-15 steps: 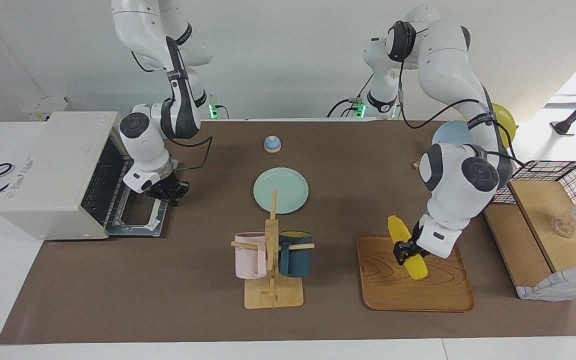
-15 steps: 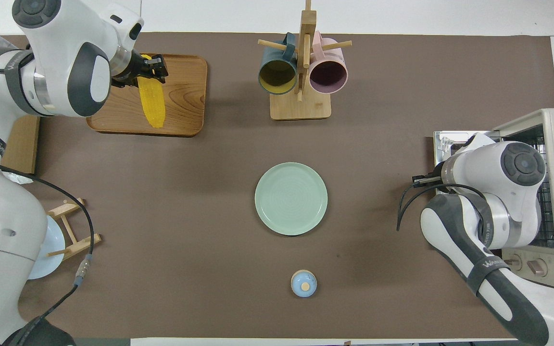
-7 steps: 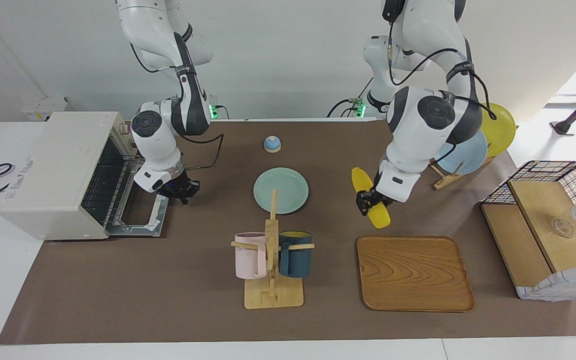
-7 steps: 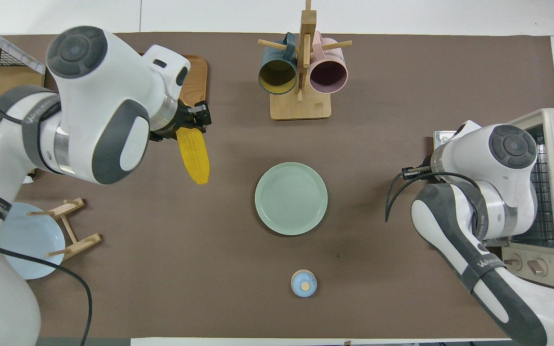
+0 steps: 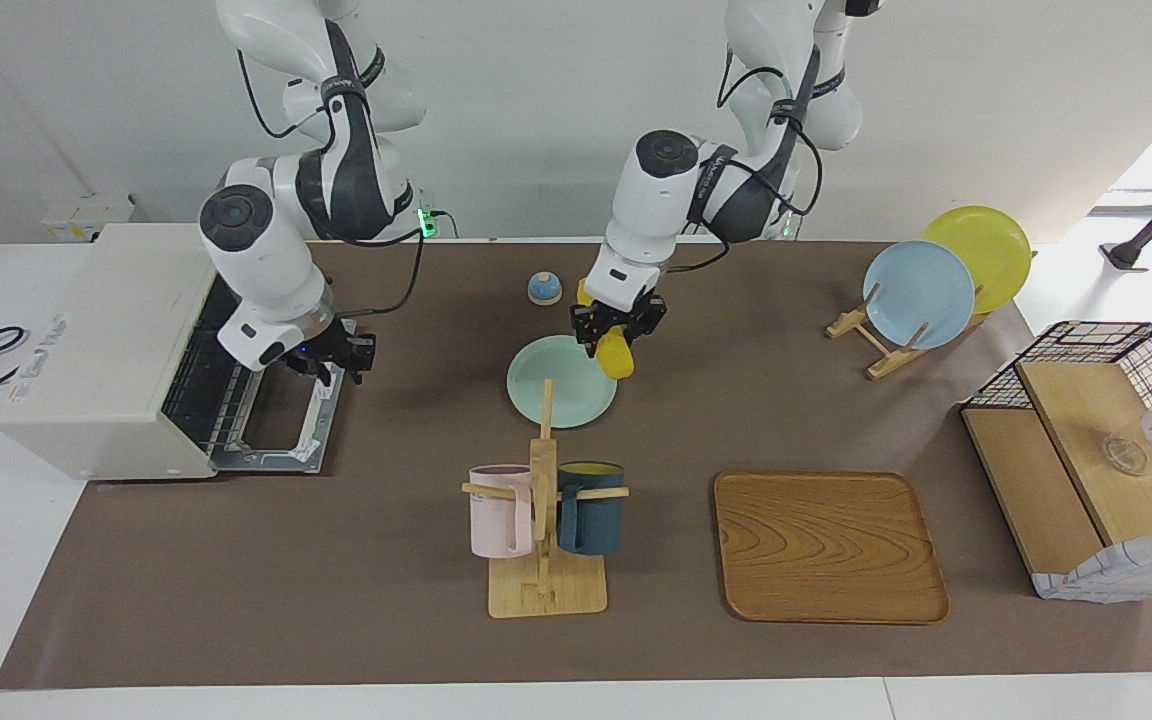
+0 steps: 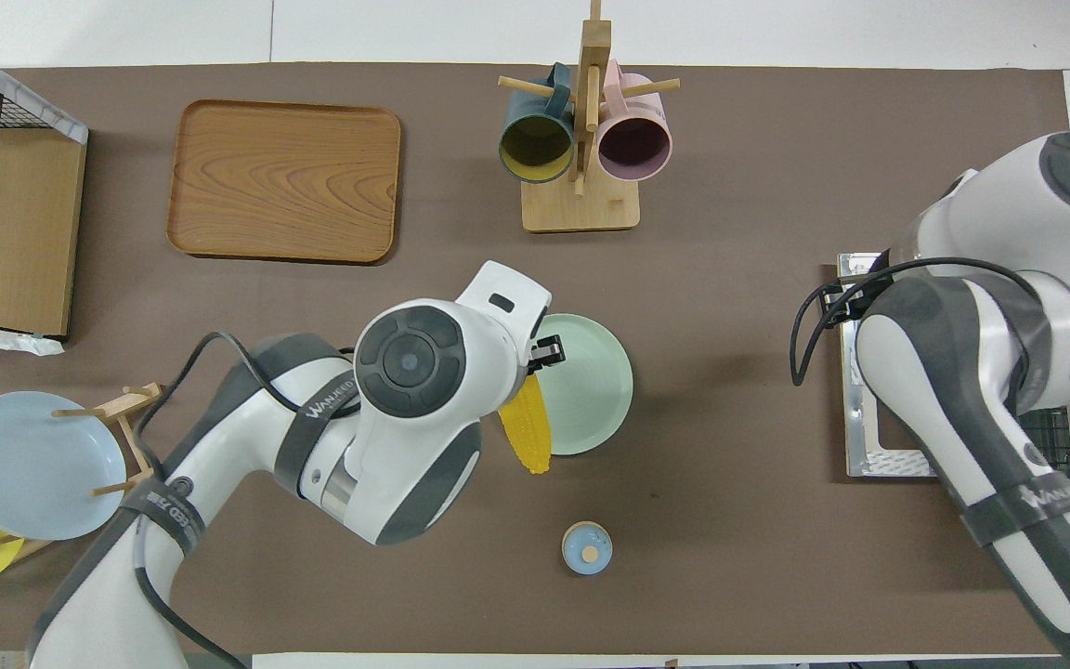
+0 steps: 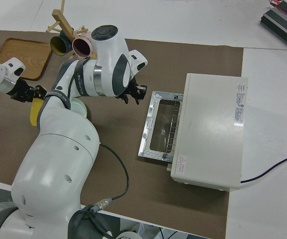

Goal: Put corn in oven
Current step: 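Carry the corn toward the plate while the right gripper opens the oven door, then lower the corn onto the green plate and open the left gripper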

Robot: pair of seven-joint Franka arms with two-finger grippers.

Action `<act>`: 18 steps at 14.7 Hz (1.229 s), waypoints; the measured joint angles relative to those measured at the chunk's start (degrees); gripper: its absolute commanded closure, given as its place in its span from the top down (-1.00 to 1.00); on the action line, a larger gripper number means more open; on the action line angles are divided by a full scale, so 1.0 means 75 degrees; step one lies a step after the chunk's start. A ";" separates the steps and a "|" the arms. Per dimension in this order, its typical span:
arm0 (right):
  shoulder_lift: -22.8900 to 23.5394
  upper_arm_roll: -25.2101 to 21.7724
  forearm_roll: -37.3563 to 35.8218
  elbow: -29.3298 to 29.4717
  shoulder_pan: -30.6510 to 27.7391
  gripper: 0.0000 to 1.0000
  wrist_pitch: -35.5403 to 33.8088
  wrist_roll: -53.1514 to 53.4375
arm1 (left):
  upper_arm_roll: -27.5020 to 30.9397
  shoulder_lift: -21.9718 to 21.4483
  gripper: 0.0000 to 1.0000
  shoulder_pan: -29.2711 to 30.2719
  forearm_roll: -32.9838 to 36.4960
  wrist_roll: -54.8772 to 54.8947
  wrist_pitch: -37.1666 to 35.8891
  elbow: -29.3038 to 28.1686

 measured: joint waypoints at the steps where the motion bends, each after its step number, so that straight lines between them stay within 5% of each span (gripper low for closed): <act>1: -0.0066 -0.0003 0.0000 0.0314 -0.0036 0.13 -0.0433 0.0000 | 0.0001 0.0025 -1.00 -0.0118 0.0000 -0.0014 0.0327 -0.0150; 5: -0.0375 -0.0006 0.0000 0.0933 -0.0039 0.29 -0.1098 0.0000 | 0.0014 0.0518 -1.00 -0.0241 0.0001 0.0492 0.1391 -0.0310; 6: -0.0425 0.0005 0.0001 0.0943 -0.0022 0.41 -0.1099 0.0000 | 0.0015 0.0714 -1.00 -0.0291 0.0001 0.0552 0.1646 -0.0302; 8: -0.0449 0.0040 0.0229 0.0940 0.0003 1.00 -0.1061 -0.0027 | 0.0019 0.1163 -1.00 -0.0436 0.0001 0.0579 0.2091 -0.0218; 10: -0.0407 0.0062 0.0534 0.0919 0.0223 1.00 -0.0780 -0.0062 | 0.0024 0.1612 -1.00 -0.0582 0.0001 0.0592 0.2426 -0.0046; 11: -0.0385 0.0063 0.0540 0.0899 0.0293 1.00 -0.0740 -0.0063 | 0.0034 0.1623 -0.51 -0.0588 0.0001 0.0613 0.2426 -0.0024; 12: -0.0361 0.0064 0.0540 0.0868 0.0351 1.00 -0.0682 -0.0063 | 0.0045 0.1623 0.50 -0.0588 0.0001 0.0623 0.2426 -0.0010; 13: -0.0343 0.0067 0.0540 0.0837 0.0380 1.00 -0.0637 -0.0063 | 0.0057 0.1622 0.99 -0.0588 0.0001 0.0639 0.2423 0.0002; 18: -0.0326 0.0066 0.0540 0.0811 0.0384 1.00 -0.0595 -0.0063 | 0.0172 0.1450 1.00 -0.0529 0.0001 0.0789 0.1888 0.0136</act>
